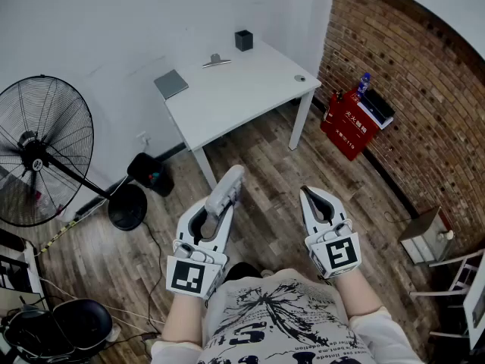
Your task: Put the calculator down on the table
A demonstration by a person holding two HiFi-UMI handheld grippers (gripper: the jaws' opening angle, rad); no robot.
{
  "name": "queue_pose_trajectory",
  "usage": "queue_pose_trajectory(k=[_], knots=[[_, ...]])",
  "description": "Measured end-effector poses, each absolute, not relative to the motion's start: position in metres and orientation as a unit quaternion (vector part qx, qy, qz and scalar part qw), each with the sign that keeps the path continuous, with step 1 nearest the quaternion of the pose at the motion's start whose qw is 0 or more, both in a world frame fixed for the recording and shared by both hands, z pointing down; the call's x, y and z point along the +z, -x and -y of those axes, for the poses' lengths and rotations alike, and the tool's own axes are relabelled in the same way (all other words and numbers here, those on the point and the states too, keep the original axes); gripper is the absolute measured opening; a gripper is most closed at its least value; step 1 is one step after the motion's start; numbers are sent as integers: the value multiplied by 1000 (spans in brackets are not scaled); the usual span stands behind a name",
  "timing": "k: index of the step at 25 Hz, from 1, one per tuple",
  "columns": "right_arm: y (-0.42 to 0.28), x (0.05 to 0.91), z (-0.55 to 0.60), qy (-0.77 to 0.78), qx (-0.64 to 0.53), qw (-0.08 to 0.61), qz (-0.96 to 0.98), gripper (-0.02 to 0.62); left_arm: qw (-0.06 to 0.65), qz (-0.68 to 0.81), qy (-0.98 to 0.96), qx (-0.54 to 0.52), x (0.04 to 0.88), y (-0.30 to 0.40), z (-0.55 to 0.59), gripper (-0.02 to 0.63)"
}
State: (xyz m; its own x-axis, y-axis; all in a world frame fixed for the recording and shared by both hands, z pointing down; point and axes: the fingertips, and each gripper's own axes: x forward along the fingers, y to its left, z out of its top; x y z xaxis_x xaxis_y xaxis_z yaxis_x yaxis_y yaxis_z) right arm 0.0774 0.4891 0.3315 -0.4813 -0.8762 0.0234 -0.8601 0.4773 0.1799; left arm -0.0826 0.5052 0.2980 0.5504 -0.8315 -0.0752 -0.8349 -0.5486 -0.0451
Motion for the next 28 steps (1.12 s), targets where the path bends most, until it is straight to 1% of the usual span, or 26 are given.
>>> queue_pose_trajectory(k=[4, 17, 23, 28], knots=[[-75, 335, -486, -505, -70, 56, 858, 12, 47, -467, 883, -16, 310, 86, -503, 141], [-102, 349, -441, -519, -37, 59, 852, 14, 18, -462, 886, -15, 320, 67, -450, 141], [-115, 370, -390, -526, -10, 70, 847, 14, 0, -462, 886, -27, 338, 59, -398, 141], [-119, 384, -319, -530, -6, 83, 844, 14, -5, -454, 891, -23, 350, 54, -324, 141]])
